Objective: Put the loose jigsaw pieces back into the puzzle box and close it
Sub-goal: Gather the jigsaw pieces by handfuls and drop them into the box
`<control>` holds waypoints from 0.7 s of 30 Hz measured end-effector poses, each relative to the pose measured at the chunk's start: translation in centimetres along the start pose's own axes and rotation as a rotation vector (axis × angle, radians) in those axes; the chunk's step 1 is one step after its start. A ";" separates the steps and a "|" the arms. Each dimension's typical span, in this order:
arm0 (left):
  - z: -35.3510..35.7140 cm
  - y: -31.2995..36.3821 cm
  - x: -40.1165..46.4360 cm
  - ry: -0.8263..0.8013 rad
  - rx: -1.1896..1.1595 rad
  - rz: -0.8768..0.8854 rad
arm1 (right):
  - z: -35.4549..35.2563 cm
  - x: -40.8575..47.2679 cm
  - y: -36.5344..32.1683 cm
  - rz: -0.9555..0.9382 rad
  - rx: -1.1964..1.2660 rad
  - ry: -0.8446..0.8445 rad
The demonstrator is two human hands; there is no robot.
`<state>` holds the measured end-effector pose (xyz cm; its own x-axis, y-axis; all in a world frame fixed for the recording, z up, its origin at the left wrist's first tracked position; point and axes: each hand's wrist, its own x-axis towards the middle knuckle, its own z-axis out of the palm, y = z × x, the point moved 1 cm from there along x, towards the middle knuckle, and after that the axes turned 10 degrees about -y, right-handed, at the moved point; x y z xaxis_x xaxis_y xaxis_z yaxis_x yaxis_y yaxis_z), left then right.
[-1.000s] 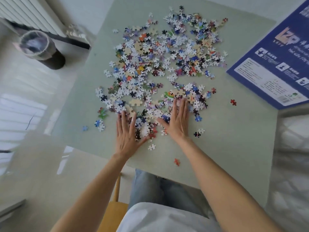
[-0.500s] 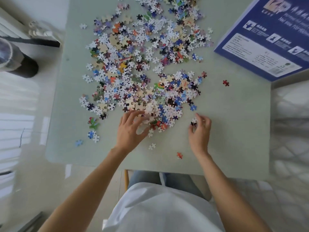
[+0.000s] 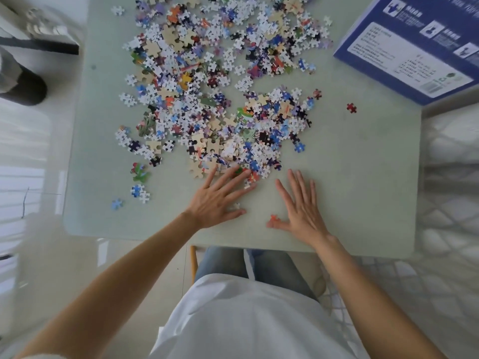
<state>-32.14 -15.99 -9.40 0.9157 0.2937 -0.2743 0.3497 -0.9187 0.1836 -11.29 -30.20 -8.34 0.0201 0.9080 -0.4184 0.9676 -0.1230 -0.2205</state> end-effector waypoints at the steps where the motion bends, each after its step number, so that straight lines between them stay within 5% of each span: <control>1: -0.3 -0.5 0.7 0.013 0.004 -0.006 | -0.5 1.2 0.1 0.007 -0.001 0.009; 10: -4.5 -6.9 6.3 0.080 -0.041 -0.195 | -4.7 10.2 1.4 0.219 0.136 0.084; 17: -7.7 -6.3 8.7 0.144 -0.298 -0.238 | -8.4 10.8 4.8 0.201 0.393 0.368; 21: -8.7 -3.5 11.4 0.042 -0.239 -0.237 | -8.8 9.3 11.9 0.474 0.474 0.458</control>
<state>-21.16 -7.10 -4.98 0.8088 0.5070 -0.2980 0.5861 -0.7372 0.3363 2.64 -19.69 -7.09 0.6013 0.7782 -0.1813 0.6232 -0.5987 -0.5032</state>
